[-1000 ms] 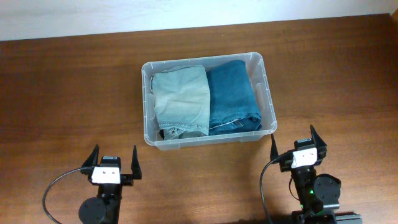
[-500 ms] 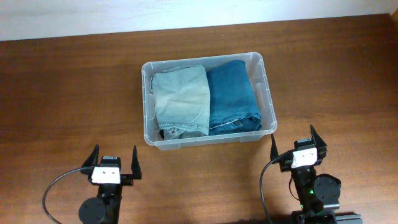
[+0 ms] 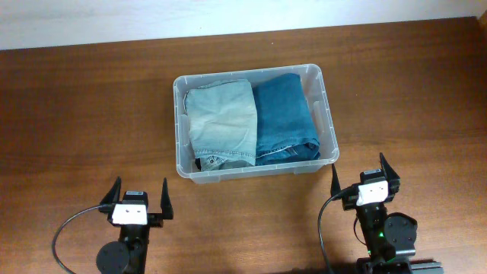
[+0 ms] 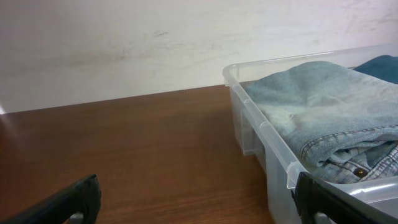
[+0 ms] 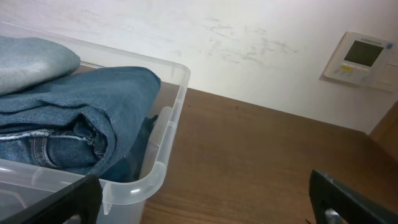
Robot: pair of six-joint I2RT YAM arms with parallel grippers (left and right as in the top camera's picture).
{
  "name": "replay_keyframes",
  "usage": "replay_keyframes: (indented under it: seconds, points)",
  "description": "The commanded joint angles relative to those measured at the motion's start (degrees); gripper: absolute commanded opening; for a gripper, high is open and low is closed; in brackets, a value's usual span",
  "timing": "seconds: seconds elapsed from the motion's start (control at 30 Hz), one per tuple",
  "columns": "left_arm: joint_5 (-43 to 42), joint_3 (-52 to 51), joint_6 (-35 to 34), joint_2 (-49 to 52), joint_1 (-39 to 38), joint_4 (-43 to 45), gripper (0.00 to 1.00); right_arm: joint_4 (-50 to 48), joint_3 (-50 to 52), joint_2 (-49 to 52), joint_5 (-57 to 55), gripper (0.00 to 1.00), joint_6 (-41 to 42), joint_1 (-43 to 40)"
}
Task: Pack container
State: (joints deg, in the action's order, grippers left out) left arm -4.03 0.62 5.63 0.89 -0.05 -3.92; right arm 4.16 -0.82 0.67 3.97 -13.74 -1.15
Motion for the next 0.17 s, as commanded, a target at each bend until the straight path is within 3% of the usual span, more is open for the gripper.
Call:
replay_keyframes:
  seconds: [0.0,0.13]
  points:
    - [0.4,0.0,0.9,-0.6,-0.2,-0.5,0.99,-0.1,0.5,-0.5,0.3,0.98,0.0,-0.4]
    - [0.4,0.0,0.9,-0.6,-0.2,-0.5,1.0,-0.1,0.5,-0.5,0.3,0.98,0.0,-0.4]
